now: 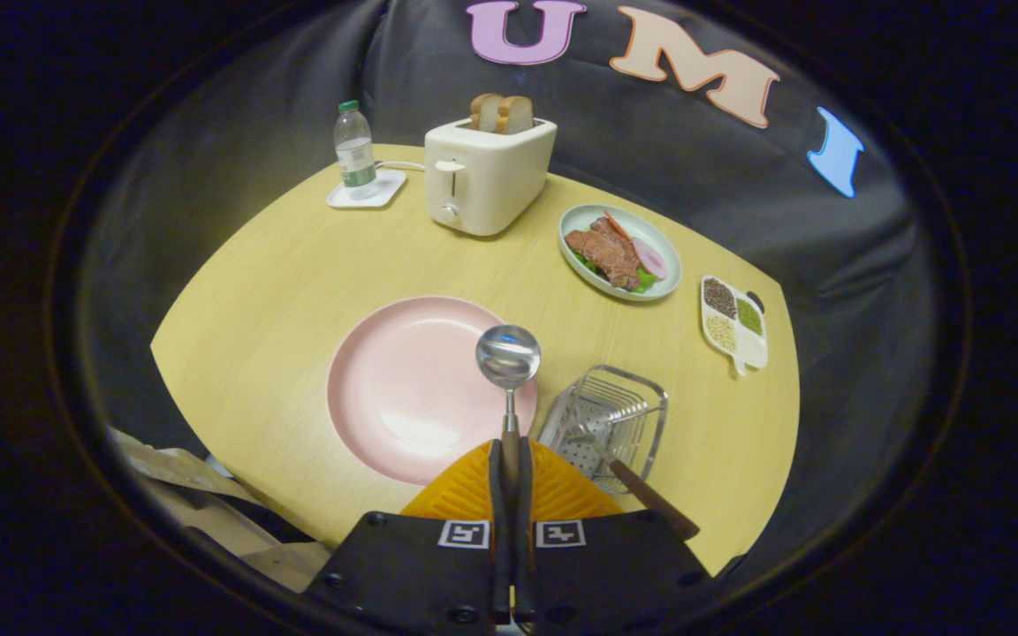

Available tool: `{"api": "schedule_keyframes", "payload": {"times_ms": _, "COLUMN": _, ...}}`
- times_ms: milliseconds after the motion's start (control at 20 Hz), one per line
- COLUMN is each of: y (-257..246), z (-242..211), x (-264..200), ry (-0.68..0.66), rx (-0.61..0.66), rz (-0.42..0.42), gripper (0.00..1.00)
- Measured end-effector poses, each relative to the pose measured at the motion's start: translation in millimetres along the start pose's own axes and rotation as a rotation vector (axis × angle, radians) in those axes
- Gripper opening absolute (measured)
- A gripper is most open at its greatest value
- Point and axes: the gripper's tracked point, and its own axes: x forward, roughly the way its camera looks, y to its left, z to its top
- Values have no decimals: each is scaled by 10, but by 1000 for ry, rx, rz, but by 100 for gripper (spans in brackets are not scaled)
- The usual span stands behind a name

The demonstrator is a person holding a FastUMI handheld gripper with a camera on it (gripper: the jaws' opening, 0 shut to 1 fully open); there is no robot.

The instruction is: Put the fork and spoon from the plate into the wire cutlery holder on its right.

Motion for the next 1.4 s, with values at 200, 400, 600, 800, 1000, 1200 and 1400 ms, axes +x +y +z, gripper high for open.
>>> {"api": "schedule_keyframes", "payload": {"times_ms": 200, "y": -324, "z": -35, "x": -98, "ry": 29, "rx": -28, "rz": -15, "gripper": 5}}
{"api": "schedule_keyframes", "payload": {"times_ms": 400, "y": -580, "z": -104, "x": -149, "ry": 63, "rx": -35, "rz": -26, "gripper": 5}}
{"api": "schedule_keyframes", "payload": {"times_ms": 600, "y": -727, "z": -278, "x": -161, "ry": 123, "rx": -47, "rz": -24, "gripper": 6}}
{"api": "schedule_keyframes", "payload": {"times_ms": 800, "y": -743, "z": -286, "x": -138, "ry": 135, "rx": -40, "rz": -5, "gripper": 6}}
{"api": "schedule_keyframes", "payload": {"times_ms": 1000, "y": -740, "z": -254, "x": -125, "ry": 122, "rx": -37, "rz": 5, "gripper": 12}}
{"api": "schedule_keyframes", "payload": {"times_ms": 1200, "y": -705, "z": -175, "x": -145, "ry": 89, "rx": -7, "rz": 23, "gripper": 23}}
{"api": "schedule_keyframes", "payload": {"times_ms": 1400, "y": -635, "z": -112, "x": -200, "ry": 43, "rx": 26, "rz": 29, "gripper": 59}}
